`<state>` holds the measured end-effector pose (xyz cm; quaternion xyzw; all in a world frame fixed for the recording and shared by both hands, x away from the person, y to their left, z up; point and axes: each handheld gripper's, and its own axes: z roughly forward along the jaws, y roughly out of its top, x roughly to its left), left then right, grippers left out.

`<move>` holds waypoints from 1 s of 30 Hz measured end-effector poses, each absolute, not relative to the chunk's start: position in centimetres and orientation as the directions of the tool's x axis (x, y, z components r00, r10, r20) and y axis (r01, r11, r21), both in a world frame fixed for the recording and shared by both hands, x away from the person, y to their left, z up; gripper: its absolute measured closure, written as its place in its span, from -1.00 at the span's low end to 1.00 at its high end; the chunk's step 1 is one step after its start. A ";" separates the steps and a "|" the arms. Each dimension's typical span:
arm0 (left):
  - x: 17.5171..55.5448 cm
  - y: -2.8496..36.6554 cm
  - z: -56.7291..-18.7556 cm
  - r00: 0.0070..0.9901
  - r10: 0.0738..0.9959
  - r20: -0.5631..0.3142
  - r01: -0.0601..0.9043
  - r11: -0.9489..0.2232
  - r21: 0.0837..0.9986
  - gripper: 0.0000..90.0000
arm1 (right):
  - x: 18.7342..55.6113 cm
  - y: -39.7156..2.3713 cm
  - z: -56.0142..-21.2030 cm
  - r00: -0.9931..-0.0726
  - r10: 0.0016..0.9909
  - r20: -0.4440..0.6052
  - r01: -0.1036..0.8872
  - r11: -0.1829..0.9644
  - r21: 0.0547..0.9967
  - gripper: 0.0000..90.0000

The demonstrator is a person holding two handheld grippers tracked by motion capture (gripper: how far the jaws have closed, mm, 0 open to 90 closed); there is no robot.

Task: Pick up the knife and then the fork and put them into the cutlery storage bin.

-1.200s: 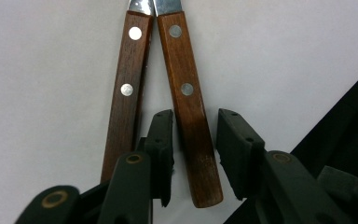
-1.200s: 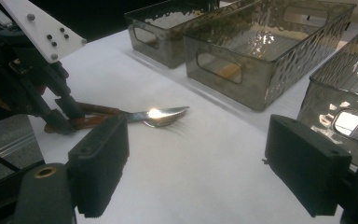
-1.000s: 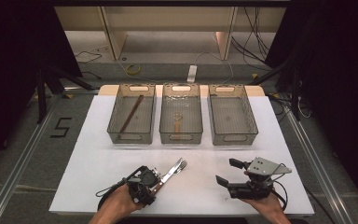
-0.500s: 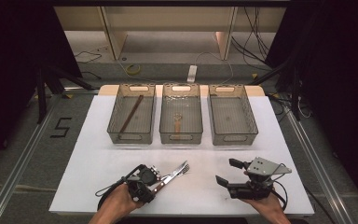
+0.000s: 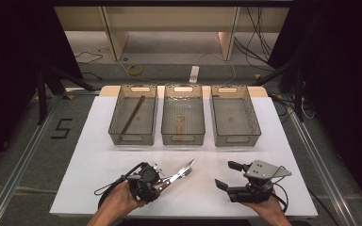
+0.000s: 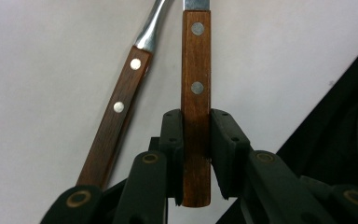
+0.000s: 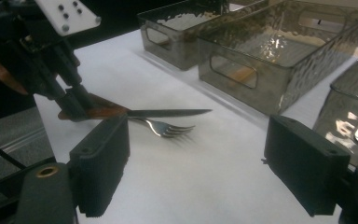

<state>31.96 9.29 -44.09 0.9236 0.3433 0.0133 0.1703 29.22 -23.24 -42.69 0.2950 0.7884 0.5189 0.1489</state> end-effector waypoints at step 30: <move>34.1 3.9 -41.4 0.863 0.478 -0.162 0.503 -0.792 0.346 0.67 | 28.2 -16.9 -42.6 -0.869 0.407 -0.282 0.029 0.610 0.792 -0.34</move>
